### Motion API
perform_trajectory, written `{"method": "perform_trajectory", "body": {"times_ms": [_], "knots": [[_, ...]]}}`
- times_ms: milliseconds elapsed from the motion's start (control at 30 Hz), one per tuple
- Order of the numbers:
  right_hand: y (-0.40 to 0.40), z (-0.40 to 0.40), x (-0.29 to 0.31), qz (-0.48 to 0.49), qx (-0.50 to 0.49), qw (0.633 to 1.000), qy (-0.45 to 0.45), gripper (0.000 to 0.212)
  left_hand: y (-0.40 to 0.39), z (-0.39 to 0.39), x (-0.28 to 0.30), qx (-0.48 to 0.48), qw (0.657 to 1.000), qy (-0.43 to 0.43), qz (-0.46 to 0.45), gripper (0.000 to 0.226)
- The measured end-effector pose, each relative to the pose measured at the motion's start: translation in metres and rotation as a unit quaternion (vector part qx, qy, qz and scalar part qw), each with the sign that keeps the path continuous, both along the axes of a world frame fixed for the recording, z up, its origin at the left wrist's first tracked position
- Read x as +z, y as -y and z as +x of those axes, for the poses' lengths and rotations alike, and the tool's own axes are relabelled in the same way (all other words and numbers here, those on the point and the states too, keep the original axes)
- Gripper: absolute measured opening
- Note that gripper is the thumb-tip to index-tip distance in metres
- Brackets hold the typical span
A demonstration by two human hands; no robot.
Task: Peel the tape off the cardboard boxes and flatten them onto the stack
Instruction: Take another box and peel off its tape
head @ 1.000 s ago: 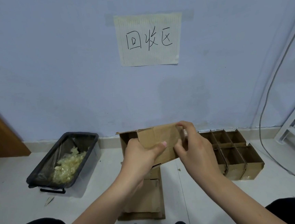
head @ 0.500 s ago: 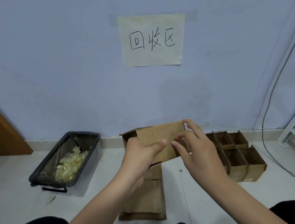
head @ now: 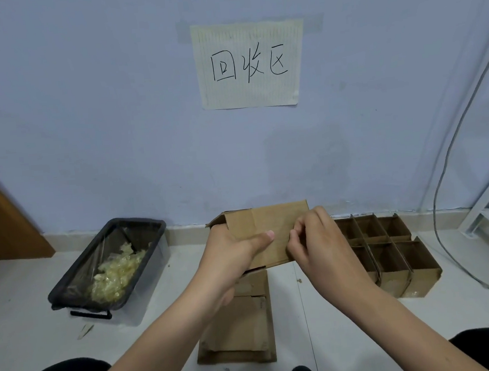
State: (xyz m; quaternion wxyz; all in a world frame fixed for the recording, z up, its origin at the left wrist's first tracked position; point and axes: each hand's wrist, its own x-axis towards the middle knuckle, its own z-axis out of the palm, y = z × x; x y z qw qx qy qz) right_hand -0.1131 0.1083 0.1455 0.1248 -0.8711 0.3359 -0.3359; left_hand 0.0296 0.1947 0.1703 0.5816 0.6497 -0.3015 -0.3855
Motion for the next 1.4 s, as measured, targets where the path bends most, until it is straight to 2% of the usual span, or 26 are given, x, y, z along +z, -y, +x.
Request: {"method": "perform_trajectory", "body": {"times_ms": [533, 700, 900, 967, 1033, 1133, 1233, 1400], "knots": [[0.004, -0.008, 0.016, 0.030, -0.028, 0.999, 0.013, 0.009, -0.001, 0.009, 0.005, 0.000, 1.000, -0.018, 0.003, 0.021], [0.006, -0.008, 0.017, 0.096, -0.035, 0.994, 0.024, 0.010, 0.000, 0.014, 0.005, 0.019, 1.000, -0.024, 0.008, 0.019], [0.008, -0.019, 0.029, 0.154, -0.043, 0.980, 0.114, 0.011, -0.002, 0.020, 0.004, 0.050, 0.998, -0.027, 0.004, 0.016], [0.004, -0.018, 0.027, 0.160, -0.042, 0.982, 0.094, 0.024, -0.002, 0.017, 0.005, 0.042, 0.999, -0.023, -0.001, 0.015], [-0.002, -0.010, 0.021, 0.160, -0.040, 0.986, 0.025, 0.035, -0.002, 0.010, 0.006, 0.024, 1.000, -0.016, -0.006, 0.014], [0.000, -0.001, 0.014, 0.140, -0.030, 0.988, -0.048, 0.031, -0.003, 0.003, 0.003, 0.013, 1.000, 0.000, -0.001, 0.013], [0.009, -0.003, 0.016, 0.176, -0.003, 0.984, -0.018, 0.026, -0.002, 0.006, 0.001, 0.015, 1.000, 0.006, 0.004, 0.015], [0.008, -0.006, 0.018, 0.218, -0.017, 0.974, 0.054, 0.025, 0.003, 0.013, -0.002, 0.029, 0.999, -0.001, 0.020, 0.019]]}}
